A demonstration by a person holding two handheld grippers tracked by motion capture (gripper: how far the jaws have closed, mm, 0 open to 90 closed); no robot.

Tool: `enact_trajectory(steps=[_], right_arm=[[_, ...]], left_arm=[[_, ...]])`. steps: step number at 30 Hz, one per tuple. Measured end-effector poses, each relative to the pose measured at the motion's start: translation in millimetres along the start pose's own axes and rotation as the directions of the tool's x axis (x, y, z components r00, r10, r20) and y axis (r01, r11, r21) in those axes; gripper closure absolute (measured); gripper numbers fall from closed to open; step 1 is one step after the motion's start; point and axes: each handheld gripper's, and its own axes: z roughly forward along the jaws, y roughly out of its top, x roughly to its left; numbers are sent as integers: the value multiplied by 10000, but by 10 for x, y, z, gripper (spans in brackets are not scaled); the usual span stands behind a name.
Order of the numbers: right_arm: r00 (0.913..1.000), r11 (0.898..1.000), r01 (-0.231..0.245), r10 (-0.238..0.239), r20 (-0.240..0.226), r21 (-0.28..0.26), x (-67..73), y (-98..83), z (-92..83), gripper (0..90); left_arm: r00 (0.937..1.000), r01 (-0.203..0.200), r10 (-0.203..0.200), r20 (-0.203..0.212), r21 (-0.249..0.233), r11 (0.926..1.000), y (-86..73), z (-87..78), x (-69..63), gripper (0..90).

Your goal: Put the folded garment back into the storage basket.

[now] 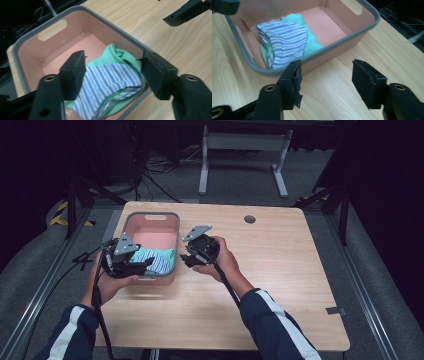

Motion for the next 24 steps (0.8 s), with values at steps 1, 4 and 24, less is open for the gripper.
enact_trajectory(steps=[1, 4, 24], right_arm=[[10000, 10000, -41, 41, 74, -6, -16, -25, -22, 385], [9998, 9999, -56, 54, 207, 94, -68, -107, -84, 353], [9956, 9982, -85, 29, 939, 591, -314, -624, -551, 318]], left_arm=[[10000, -36, 36, 35, 40, 10000, 4, 16, -29, 329], [9999, -89, 88, 141, 51, 9999, 17, 64, -112, 282], [9928, -988, 981, 693, 65, 9951, 60, 220, -581, 227]])
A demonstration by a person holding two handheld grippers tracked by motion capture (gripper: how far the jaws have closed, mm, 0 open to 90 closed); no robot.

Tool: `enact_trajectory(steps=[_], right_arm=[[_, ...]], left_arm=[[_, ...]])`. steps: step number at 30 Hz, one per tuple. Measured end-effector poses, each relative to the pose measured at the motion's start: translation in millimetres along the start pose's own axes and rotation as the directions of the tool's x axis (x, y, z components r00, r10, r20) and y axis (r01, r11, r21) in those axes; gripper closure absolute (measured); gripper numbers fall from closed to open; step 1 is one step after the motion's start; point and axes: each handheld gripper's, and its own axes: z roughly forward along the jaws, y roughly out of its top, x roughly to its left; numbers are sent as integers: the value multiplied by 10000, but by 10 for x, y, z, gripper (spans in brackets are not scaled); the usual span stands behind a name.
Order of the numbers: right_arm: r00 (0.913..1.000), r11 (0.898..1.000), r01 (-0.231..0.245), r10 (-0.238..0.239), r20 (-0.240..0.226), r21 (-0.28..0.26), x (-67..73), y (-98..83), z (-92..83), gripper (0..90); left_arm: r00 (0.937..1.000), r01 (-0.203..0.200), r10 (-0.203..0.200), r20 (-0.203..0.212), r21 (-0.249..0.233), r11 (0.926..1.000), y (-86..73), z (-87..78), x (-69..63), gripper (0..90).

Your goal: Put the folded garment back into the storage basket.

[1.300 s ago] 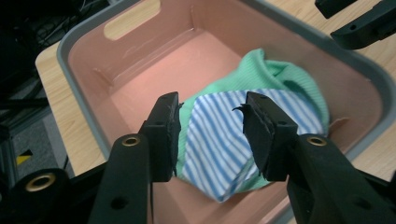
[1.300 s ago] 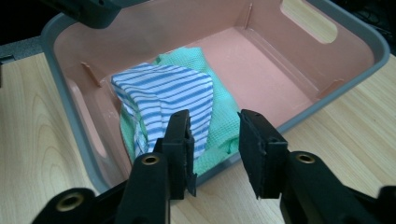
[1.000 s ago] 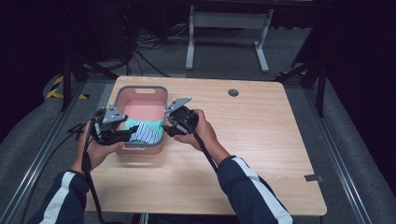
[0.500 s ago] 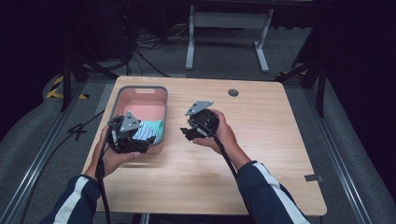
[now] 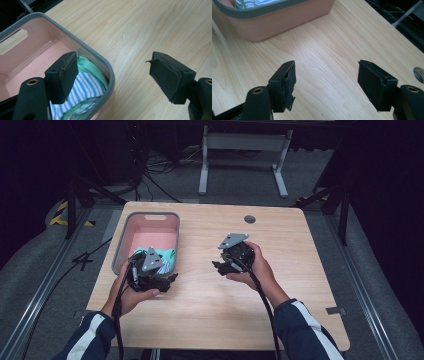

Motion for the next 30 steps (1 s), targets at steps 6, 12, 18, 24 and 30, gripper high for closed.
enact_trajectory(steps=[6, 12, 18, 24, 30], right_arm=[[9999, 9998, 43, -46, 124, 186, -65, -135, -95, 315], [9999, 9996, -14, 9, 170, 281, -109, -296, -194, 314], [9996, 9991, -224, 217, 200, 365, -139, -469, -309, 312], [9988, 9984, -347, 330, 366, 443, -166, -645, -388, 312], [9986, 9984, -368, 351, 396, 432, -202, -840, -444, 311]], left_arm=[[9994, -60, 63, 354, -83, 9999, -2, 107, -103, 230], [9974, -425, 426, 587, -23, 9991, -5, 174, -226, 228], [9966, -465, 465, 682, -13, 9989, -8, 214, -346, 222], [9931, -770, 760, 892, 84, 9970, -20, 252, -432, 218], [9887, -1102, 1056, 1064, 382, 9932, -84, 334, -485, 219]])
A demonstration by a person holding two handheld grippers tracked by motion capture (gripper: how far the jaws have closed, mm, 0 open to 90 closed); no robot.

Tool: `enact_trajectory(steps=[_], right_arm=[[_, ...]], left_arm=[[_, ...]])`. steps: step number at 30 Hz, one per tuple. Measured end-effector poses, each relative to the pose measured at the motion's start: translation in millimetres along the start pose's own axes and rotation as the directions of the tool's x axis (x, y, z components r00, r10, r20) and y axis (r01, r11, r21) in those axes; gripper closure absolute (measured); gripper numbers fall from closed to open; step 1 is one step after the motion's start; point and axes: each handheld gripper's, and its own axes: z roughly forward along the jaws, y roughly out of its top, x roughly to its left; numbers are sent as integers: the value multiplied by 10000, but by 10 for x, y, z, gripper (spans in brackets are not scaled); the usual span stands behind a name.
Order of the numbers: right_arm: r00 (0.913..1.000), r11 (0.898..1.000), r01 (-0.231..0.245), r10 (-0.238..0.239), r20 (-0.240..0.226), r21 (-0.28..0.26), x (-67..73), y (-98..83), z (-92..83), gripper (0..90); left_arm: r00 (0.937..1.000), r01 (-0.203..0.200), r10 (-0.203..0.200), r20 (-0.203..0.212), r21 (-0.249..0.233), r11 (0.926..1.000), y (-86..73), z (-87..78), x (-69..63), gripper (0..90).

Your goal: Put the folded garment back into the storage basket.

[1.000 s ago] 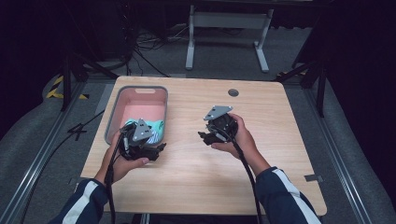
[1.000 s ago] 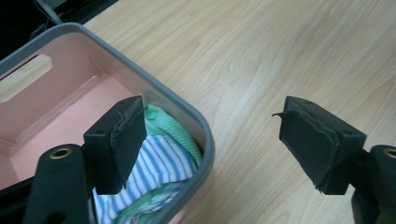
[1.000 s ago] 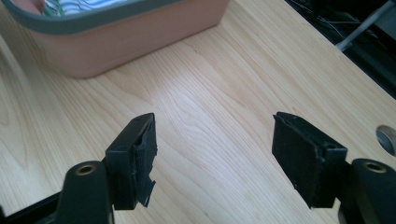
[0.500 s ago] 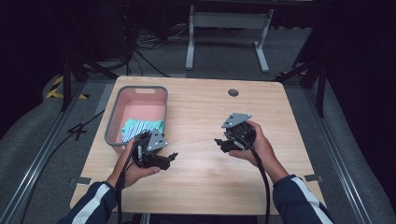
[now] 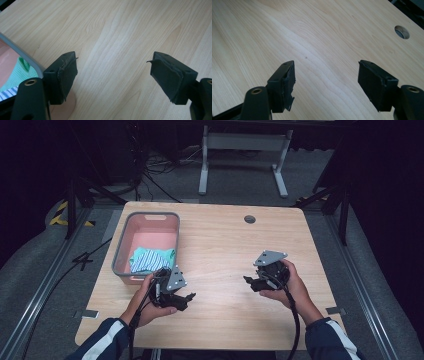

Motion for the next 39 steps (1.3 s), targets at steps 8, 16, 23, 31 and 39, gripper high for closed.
enact_trajectory(steps=[8, 16, 23, 31, 39], right_arm=[[9999, 9997, -106, 105, 52, 231, -33, -261, 0, 307], [9996, 9985, -256, 250, 134, 480, -31, -560, -5, 309], [9987, 9983, -412, 400, 306, 412, -32, -834, -60, 309], [9972, 9971, -675, 662, 349, 364, -29, -1143, -124, 305], [9867, 9869, -1612, 1611, 200, 73, -101, -1497, -158, 290]], left_arm=[[9998, -157, 156, 159, 58, 9999, -48, 77, -46, 222], [9982, -340, 320, 499, 404, 9986, -134, 208, -110, 222], [9959, -256, 214, 882, 466, 9986, -243, 287, -165, 220], [9903, -52, -18, 1389, 503, 9987, -351, 346, -169, 209], [9794, -39, -64, 2018, 506, 9987, -462, 428, -193, 193]])
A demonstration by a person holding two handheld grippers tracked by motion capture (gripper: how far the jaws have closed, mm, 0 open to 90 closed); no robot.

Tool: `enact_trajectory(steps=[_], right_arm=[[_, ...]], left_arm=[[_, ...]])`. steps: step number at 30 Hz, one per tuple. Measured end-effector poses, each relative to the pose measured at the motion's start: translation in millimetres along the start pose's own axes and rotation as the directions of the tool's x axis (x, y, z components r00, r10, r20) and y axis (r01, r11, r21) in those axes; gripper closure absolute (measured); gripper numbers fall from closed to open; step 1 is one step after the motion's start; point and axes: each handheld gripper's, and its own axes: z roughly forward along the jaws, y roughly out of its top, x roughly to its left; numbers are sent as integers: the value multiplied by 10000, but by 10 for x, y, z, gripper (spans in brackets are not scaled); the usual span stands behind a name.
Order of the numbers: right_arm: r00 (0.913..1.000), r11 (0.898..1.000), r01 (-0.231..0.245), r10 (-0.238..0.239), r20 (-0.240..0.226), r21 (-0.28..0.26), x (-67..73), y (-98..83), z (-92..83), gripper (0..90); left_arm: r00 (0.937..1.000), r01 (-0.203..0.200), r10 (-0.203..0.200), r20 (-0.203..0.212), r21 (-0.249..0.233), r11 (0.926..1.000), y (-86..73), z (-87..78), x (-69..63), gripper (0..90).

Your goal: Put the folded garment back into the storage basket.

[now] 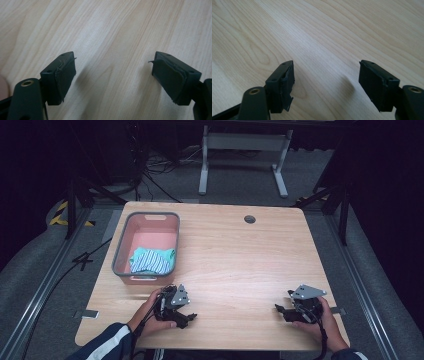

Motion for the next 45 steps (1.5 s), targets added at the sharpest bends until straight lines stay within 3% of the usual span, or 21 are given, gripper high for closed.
enact_trajectory(steps=[1, 5, 7, 43, 45], right_arm=[[10000, 10000, 0, 0, 0, 0, 0, 0, 0, 290], [9960, 9932, -867, 849, -261, -771, -63, -171, -12, 243], [9902, 9887, -1346, 1317, -467, -661, -113, -202, -16, 209], [9891, 9873, -1461, 1446, -281, -627, -93, -223, -39, 203], [9888, 9869, -1482, 1466, -289, -633, -93, -223, -39, 202]], left_arm=[[10000, 0, 0, 0, 0, 10000, 0, 0, 0, 193], [9981, 500, -482, 383, -477, 9976, -64, 40, 35, 165], [9983, 507, -487, 329, -631, 9967, -84, 41, 32, 154], [9980, 565, -548, 326, -524, 9970, -39, 87, 30, 90], [9975, 699, -695, 123, -367, 9969, -30, 101, 40, 49]])
